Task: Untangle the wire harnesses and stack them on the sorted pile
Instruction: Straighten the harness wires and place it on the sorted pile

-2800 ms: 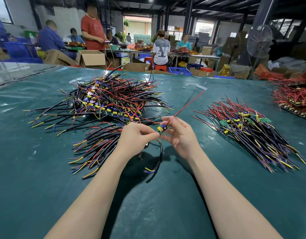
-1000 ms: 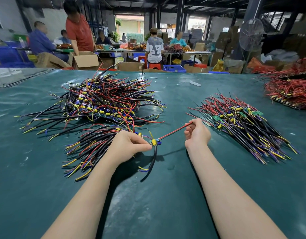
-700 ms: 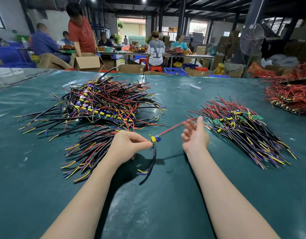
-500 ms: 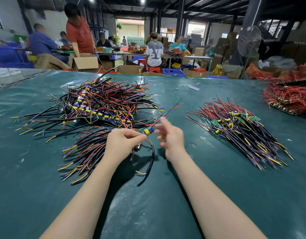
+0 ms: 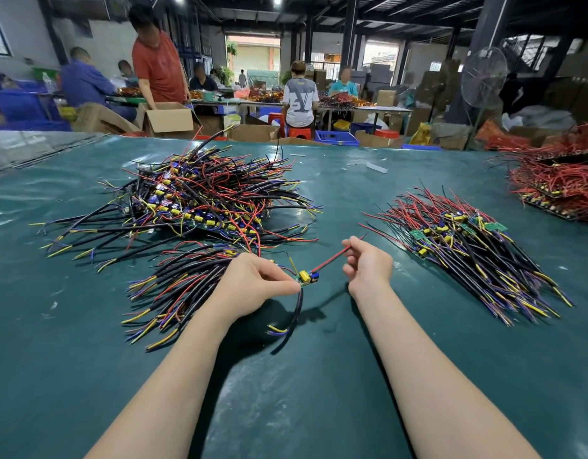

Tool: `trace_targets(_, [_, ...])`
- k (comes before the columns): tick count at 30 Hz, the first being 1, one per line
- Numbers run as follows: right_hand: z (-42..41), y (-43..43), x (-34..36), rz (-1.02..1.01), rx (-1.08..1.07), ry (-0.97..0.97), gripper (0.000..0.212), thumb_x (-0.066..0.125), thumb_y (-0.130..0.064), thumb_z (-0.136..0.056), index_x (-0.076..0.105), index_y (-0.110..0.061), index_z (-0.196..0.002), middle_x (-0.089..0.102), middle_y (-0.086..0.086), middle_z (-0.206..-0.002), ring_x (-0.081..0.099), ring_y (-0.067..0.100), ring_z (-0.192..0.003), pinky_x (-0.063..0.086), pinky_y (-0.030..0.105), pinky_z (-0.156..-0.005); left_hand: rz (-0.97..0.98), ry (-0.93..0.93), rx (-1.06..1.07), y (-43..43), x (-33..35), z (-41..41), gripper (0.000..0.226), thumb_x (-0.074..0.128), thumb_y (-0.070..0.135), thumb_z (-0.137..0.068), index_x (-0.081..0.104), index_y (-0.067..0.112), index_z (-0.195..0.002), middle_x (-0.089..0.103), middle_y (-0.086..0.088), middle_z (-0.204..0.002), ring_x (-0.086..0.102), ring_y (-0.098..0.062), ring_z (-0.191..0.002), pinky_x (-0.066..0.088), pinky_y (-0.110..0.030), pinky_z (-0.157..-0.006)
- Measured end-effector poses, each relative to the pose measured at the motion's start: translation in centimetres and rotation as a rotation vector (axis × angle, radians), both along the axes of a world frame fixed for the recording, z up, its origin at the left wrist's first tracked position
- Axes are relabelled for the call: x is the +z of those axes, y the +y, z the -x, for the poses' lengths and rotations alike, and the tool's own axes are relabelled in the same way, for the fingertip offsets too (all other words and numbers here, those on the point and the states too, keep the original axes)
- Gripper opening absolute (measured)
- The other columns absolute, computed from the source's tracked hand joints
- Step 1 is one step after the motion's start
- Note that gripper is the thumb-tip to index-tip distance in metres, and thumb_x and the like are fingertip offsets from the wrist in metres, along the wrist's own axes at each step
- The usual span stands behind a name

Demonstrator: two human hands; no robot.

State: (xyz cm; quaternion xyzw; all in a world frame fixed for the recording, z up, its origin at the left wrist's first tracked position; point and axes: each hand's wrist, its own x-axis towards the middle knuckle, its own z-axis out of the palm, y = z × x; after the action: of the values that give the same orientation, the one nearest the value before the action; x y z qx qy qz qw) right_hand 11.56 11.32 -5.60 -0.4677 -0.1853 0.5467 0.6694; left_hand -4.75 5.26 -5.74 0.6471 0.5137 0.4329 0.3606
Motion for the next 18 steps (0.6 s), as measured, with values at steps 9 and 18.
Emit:
trace_targets(9, [-0.56,-0.02,-0.28,-0.168,-0.119,0.078,0.024,0.06,0.001,-0.086,0.053,-0.008,-0.065,0.052,-0.007,-0.035,0.049,0.002,-0.031,0.043,0.012,-0.037,0.012,-0.019,0.037,0.1,-0.49,0.53,0.03,0.08,0.008,-0.067,0.07,0.028,-0.049,0.063,0.01,-0.049,0.048,0.003,-0.045,0.036,-0.009,-0.048])
trace_targets(18, [-1.13,-0.08,0.05,-0.232,-0.219,0.018,0.026,0.059,0.008,-0.084,0.053,-0.011,-0.067,0.054,0.003,-0.06,0.051,0.001,-0.034,0.046,0.013,-0.04,0.04,-0.017,0.038,0.17,-0.71,0.6,0.029,0.08,0.009,-0.067,0.07,0.029,-0.048,0.065,0.009,-0.051,0.051,0.0,-0.048,0.038,-0.01,-0.051])
